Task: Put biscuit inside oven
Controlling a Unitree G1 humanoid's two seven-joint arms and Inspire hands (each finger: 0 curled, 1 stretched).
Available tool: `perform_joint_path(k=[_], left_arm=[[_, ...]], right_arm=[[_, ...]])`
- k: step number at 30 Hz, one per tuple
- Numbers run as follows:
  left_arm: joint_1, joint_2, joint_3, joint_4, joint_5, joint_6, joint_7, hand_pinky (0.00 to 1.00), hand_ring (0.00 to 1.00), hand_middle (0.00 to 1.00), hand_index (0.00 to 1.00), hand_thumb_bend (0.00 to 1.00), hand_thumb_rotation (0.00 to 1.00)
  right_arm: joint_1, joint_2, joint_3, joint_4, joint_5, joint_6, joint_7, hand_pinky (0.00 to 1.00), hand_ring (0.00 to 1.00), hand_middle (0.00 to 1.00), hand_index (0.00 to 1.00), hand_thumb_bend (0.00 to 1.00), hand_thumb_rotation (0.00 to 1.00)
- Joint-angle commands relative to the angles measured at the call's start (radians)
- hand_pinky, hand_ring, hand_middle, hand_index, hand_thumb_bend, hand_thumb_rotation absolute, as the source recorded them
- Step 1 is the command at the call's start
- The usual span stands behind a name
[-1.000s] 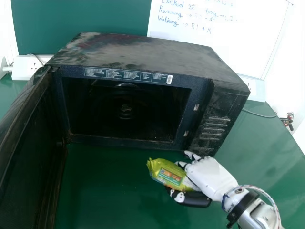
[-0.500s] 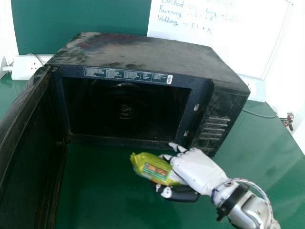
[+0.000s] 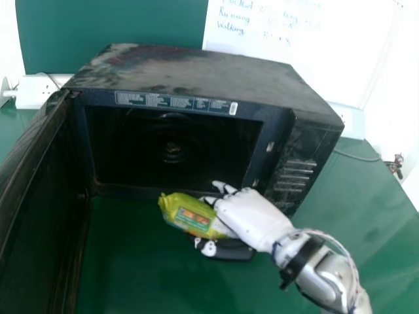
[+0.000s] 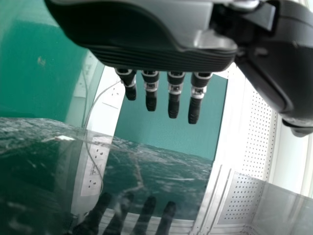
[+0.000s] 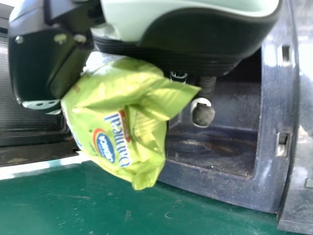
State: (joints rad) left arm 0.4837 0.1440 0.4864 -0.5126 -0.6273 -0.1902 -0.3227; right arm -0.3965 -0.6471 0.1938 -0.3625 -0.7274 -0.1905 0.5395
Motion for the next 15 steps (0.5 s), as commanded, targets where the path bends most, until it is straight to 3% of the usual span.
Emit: perform_joint_path(k=[1, 15], left_arm=[[0.009, -0.005, -0.006, -0.008, 0.006, -0.003, -0.003, 1.00, 1.00, 1.00, 1.00, 1.00, 1.00], [0.010, -0.009, -0.011, -0.004, 0.026, -0.013, -0.006, 0.98, 0.95, 0.97, 0.99, 1.00, 1.00]], right_arm=[[-0.042, 0.019, 0.019, 0.015, -0.011, 0.017, 0.013, 0.04, 0.07, 0.14, 0.19, 0.27, 0.00], [-0.265, 0.135, 0.113, 0.212, -0.062, 0.057, 0.002, 0.03, 0.07, 0.14, 0.19, 0.23, 0.00]])
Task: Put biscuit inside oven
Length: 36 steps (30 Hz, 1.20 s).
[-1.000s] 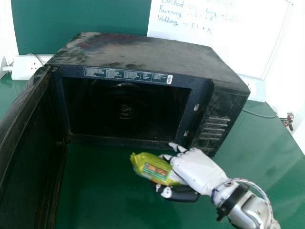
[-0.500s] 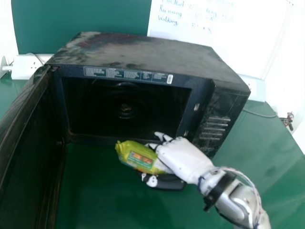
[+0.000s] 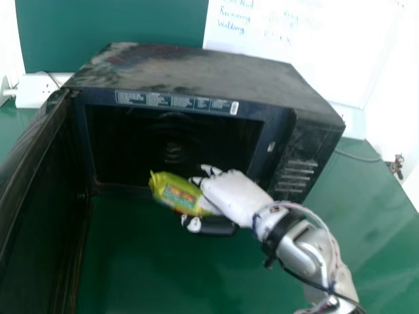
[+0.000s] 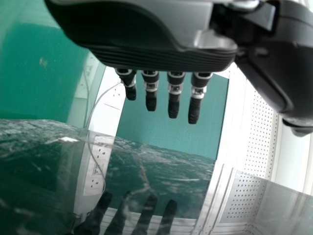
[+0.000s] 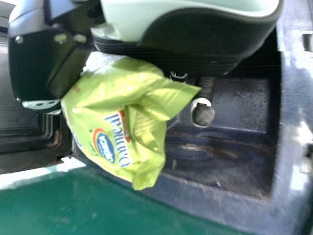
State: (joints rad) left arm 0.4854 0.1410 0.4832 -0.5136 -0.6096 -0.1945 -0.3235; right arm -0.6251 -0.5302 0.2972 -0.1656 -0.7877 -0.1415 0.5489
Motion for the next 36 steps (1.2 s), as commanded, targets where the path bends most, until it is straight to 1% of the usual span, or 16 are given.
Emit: perform_joint_path(k=[1, 3, 6, 9, 10, 13, 16, 20, 21, 23, 24, 25, 28, 32, 34, 36], left_arm=[[0.011, -0.007, -0.008, -0.006, 0.012, -0.008, -0.002, 0.97, 0.95, 0.98, 0.99, 1.00, 1.00], [0.013, -0.009, -0.008, -0.007, 0.017, -0.010, -0.001, 0.89, 0.93, 0.97, 0.98, 1.00, 1.00], [0.016, -0.010, -0.008, -0.008, 0.018, -0.013, -0.003, 0.86, 0.92, 0.97, 0.97, 0.99, 1.00], [0.016, -0.012, -0.009, -0.010, 0.018, -0.013, -0.004, 0.87, 0.92, 0.97, 0.97, 0.97, 1.00], [0.016, -0.011, -0.009, -0.010, 0.017, -0.012, -0.006, 0.89, 0.92, 0.97, 0.98, 0.97, 1.00], [0.016, -0.013, -0.010, -0.011, 0.017, -0.012, -0.005, 0.91, 0.93, 0.98, 0.98, 0.95, 1.00], [0.017, -0.015, -0.012, -0.016, 0.007, -0.004, -0.002, 0.94, 0.95, 0.98, 0.99, 0.94, 1.00], [0.020, -0.013, -0.011, -0.017, 0.003, -0.001, -0.002, 0.96, 0.95, 0.99, 1.00, 0.93, 1.00], [0.020, -0.013, -0.012, -0.017, 0.005, -0.002, -0.003, 0.96, 0.94, 0.99, 1.00, 0.92, 1.00], [0.022, -0.014, -0.012, -0.016, 0.013, -0.007, -0.003, 0.97, 0.94, 0.99, 1.00, 0.92, 1.00], [0.023, -0.014, -0.012, -0.017, 0.013, -0.006, -0.003, 0.97, 0.94, 0.99, 0.99, 0.91, 1.00], [0.022, -0.014, -0.012, -0.015, 0.014, -0.010, -0.004, 0.96, 0.94, 0.98, 0.99, 0.90, 1.00], [0.023, -0.014, -0.012, -0.013, 0.014, -0.018, -0.013, 0.93, 0.93, 0.97, 0.98, 0.91, 1.00], [0.029, -0.015, -0.011, -0.016, 0.020, -0.016, -0.011, 0.92, 0.93, 0.97, 0.97, 0.94, 1.00], [0.033, -0.016, -0.012, -0.019, 0.016, -0.012, -0.011, 0.92, 0.93, 0.97, 0.97, 0.95, 1.00], [0.034, -0.017, -0.013, -0.021, 0.019, -0.016, -0.015, 0.92, 0.94, 0.97, 0.97, 0.94, 1.00]], right_arm=[[-0.055, 0.028, 0.016, 0.031, -0.005, 0.015, -0.006, 0.04, 0.07, 0.14, 0.19, 0.23, 0.00], [-0.089, 0.046, 0.030, 0.061, -0.024, 0.028, -0.013, 0.04, 0.07, 0.14, 0.19, 0.23, 0.00], [-0.138, 0.060, 0.049, 0.103, -0.048, 0.038, -0.009, 0.03, 0.07, 0.13, 0.19, 0.22, 0.00], [-0.192, 0.079, 0.069, 0.153, -0.066, 0.060, 0.009, 0.03, 0.06, 0.13, 0.18, 0.21, 0.00], [-0.208, 0.087, 0.075, 0.170, -0.069, 0.068, 0.012, 0.03, 0.07, 0.13, 0.18, 0.22, 0.00], [-0.249, 0.110, 0.083, 0.228, -0.062, 0.075, 0.002, 0.03, 0.07, 0.13, 0.17, 0.21, 0.00], [-0.291, 0.133, 0.095, 0.289, -0.063, 0.082, -0.008, 0.04, 0.07, 0.13, 0.18, 0.22, 0.00], [-0.344, 0.161, 0.122, 0.378, -0.097, 0.086, -0.059, 0.04, 0.08, 0.14, 0.19, 0.25, 0.00], [-0.357, 0.167, 0.129, 0.402, -0.103, 0.086, -0.069, 0.04, 0.07, 0.14, 0.19, 0.25, 0.00], [-0.382, 0.180, 0.139, 0.453, -0.102, 0.082, -0.091, 0.04, 0.07, 0.14, 0.19, 0.25, 0.00], [-0.394, 0.187, 0.141, 0.482, -0.098, 0.078, -0.106, 0.04, 0.07, 0.14, 0.19, 0.23, 0.00], [-0.406, 0.196, 0.142, 0.509, -0.092, 0.076, -0.119, 0.04, 0.07, 0.14, 0.19, 0.24, 0.00], [-0.444, 0.220, 0.148, 0.606, -0.086, 0.061, -0.180, 0.03, 0.07, 0.13, 0.17, 0.22, 0.00], [-0.497, 0.255, 0.165, 0.725, -0.095, 0.069, -0.248, 0.03, 0.07, 0.13, 0.18, 0.24, 0.00], [-0.528, 0.271, 0.179, 0.786, -0.103, 0.078, -0.275, 0.03, 0.07, 0.13, 0.18, 0.24, 0.00], [-0.565, 0.286, 0.195, 0.853, -0.110, 0.081, -0.299, 0.03, 0.07, 0.13, 0.18, 0.25, 0.00]])
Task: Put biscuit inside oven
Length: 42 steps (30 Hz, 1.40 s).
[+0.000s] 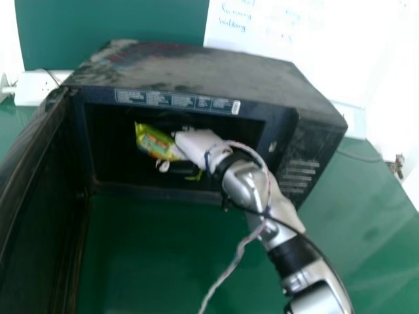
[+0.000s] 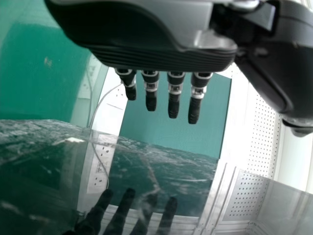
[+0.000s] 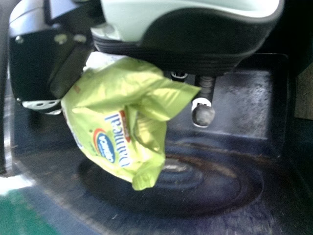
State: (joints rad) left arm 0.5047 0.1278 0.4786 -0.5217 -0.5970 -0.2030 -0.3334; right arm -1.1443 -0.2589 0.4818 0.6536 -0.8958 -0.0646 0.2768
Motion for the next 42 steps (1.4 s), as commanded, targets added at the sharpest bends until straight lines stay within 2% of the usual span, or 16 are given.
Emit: perform_joint_path(k=[1, 8, 14, 22, 27, 33, 42], left_arm=[[0.016, -0.004, -0.009, -0.013, 0.006, -0.008, -0.007, 0.92, 0.94, 0.97, 0.97, 0.94, 1.00], [0.017, -0.010, -0.008, -0.002, 0.003, -0.026, -0.028, 0.90, 0.93, 0.96, 0.97, 0.96, 1.00], [0.024, -0.017, -0.011, -0.019, 0.000, -0.021, -0.022, 0.88, 0.92, 0.96, 0.97, 0.96, 1.00], [0.023, -0.016, -0.007, -0.006, -0.012, -0.029, -0.038, 0.89, 0.92, 0.96, 0.97, 0.94, 1.00], [0.025, -0.015, -0.006, -0.005, -0.012, -0.030, -0.042, 0.88, 0.91, 0.95, 0.97, 0.94, 1.00], [0.028, -0.020, -0.009, -0.008, -0.013, -0.030, -0.041, 0.92, 0.92, 0.96, 0.97, 0.93, 1.00], [0.037, -0.020, -0.014, -0.024, -0.012, -0.024, -0.041, 0.96, 0.95, 0.97, 0.97, 0.91, 1.00]], right_arm=[[-0.065, 0.022, 0.021, 0.071, -0.007, 0.005, -0.040, 0.04, 0.07, 0.13, 0.17, 0.24, 0.00], [-0.184, 0.088, 0.066, 0.337, -0.011, 0.017, -0.148, 0.04, 0.07, 0.14, 0.18, 0.25, 0.00], [-0.234, 0.120, 0.084, 0.489, 0.005, 0.013, -0.218, 0.04, 0.07, 0.14, 0.18, 0.26, 0.00], [-0.247, 0.127, 0.099, 0.580, 0.018, -0.002, -0.284, 0.05, 0.08, 0.15, 0.19, 0.28, 0.00], [-0.251, 0.132, 0.095, 0.619, 0.037, -0.006, -0.300, 0.05, 0.08, 0.15, 0.18, 0.24, 0.00], [-0.247, 0.137, 0.085, 0.658, 0.064, 0.007, -0.316, 0.05, 0.08, 0.15, 0.19, 0.27, 0.00], [-0.226, 0.139, 0.080, 0.683, 0.101, 0.014, -0.329, 0.05, 0.08, 0.15, 0.19, 0.26, 0.00]])
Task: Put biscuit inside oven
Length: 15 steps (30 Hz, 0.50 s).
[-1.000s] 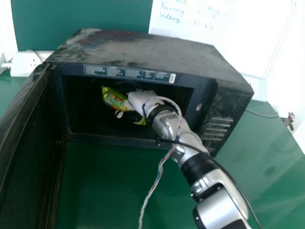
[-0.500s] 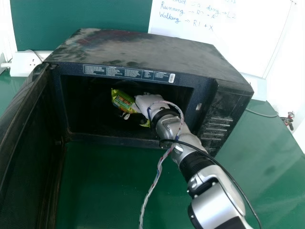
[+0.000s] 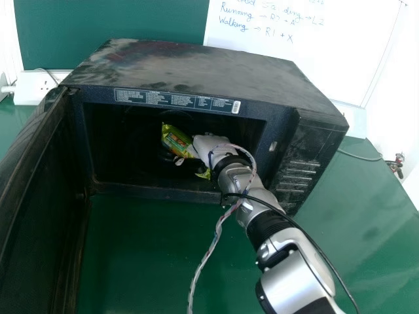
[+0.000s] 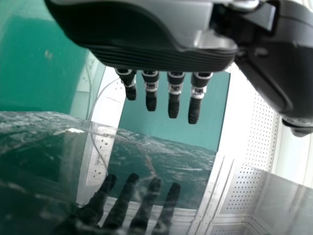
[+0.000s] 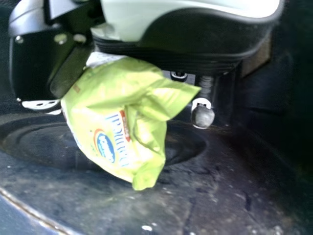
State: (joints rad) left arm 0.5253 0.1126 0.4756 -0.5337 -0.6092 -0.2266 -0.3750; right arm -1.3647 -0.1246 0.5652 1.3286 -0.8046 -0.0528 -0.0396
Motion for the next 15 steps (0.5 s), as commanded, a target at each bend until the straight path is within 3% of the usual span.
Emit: perform_joint_path(k=[1, 15], left_arm=[[0.016, -0.005, -0.011, -0.010, -0.002, -0.002, -0.003, 0.96, 0.95, 0.96, 0.97, 0.91, 1.00], [0.020, -0.004, -0.022, -0.002, -0.020, -0.015, -0.036, 0.99, 0.97, 0.99, 1.00, 0.93, 1.00]], right_arm=[[-0.003, 0.006, -0.002, 0.009, 0.012, 0.004, -0.011, 0.05, 0.08, 0.15, 0.19, 0.25, 0.00], [0.003, 0.019, -0.007, 0.016, 0.036, -0.005, -0.019, 0.06, 0.10, 0.17, 0.21, 0.30, 0.00]])
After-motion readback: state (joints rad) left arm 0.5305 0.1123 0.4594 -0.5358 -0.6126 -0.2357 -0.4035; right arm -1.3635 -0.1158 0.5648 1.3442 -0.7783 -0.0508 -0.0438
